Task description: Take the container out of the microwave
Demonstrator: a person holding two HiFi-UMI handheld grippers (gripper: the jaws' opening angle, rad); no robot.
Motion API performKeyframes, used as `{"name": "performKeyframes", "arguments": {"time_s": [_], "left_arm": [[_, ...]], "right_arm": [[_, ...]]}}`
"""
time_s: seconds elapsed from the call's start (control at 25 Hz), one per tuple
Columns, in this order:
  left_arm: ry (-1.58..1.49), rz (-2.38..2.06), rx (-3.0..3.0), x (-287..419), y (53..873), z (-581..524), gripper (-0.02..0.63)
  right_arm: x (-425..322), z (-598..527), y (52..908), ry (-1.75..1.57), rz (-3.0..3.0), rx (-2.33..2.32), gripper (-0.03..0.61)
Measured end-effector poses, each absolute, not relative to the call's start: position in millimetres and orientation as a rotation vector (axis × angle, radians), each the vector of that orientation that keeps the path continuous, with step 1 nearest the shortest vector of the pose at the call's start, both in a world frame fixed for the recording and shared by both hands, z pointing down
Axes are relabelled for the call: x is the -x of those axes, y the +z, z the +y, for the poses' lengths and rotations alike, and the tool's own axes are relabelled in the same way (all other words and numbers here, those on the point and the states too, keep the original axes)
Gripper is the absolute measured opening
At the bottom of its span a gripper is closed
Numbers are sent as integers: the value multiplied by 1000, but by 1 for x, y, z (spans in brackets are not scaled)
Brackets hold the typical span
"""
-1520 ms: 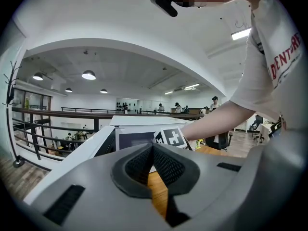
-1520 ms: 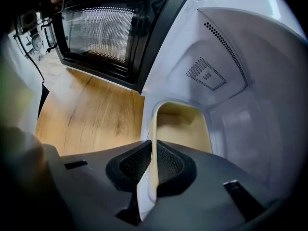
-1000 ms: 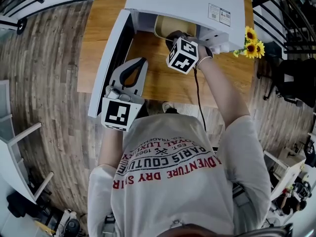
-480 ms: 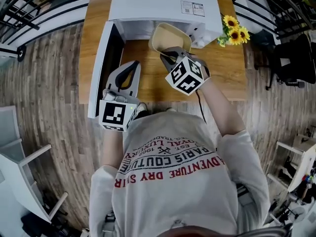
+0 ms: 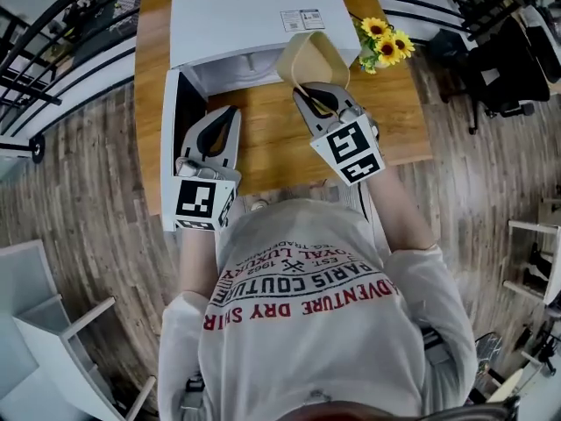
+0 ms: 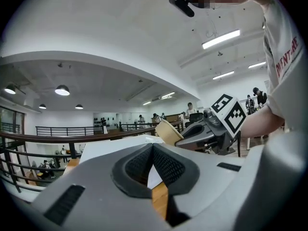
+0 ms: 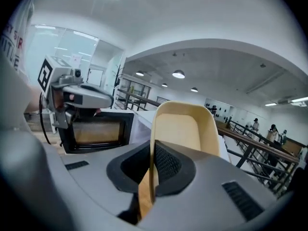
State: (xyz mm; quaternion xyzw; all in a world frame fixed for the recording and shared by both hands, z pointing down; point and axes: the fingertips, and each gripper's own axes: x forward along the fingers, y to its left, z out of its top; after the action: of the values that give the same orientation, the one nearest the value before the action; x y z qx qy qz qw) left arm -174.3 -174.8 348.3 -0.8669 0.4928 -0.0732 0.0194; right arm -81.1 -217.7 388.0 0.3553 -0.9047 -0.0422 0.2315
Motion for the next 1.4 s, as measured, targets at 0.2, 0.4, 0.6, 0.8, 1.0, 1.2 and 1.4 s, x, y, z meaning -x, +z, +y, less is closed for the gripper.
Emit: {"name": "performKeyframes", "arguments": {"time_s": [0.2, 0.4, 0.6, 0.8, 1.0, 1.2, 1.4], "left_arm": [[-219, 1480, 2694, 167, 342, -178, 14], [-226, 1466, 2688, 170, 334, -184, 14], [-219, 1485, 2672, 173, 330, -193, 14], [-206, 1510, 2662, 169, 329, -202, 14], [-196, 1532, 2646, 162, 326, -209, 14], [-206, 1564, 2631, 161, 328, -215, 14], [-210, 1612, 2612, 163, 329, -217, 14]], "right_arm": [[51, -221, 367, -57, -2570, -1181, 32], [31, -227, 350, -69, -2611, -1350, 32], [19, -239, 342, -100, -2606, -1474, 31], [16, -248, 341, -127, -2609, -1476, 31], [9, -256, 342, -144, -2608, -1489, 31], [6, -264, 347, -96, -2627, -1466, 31], [7, -266, 349, -99, -2638, -1431, 31]]}}
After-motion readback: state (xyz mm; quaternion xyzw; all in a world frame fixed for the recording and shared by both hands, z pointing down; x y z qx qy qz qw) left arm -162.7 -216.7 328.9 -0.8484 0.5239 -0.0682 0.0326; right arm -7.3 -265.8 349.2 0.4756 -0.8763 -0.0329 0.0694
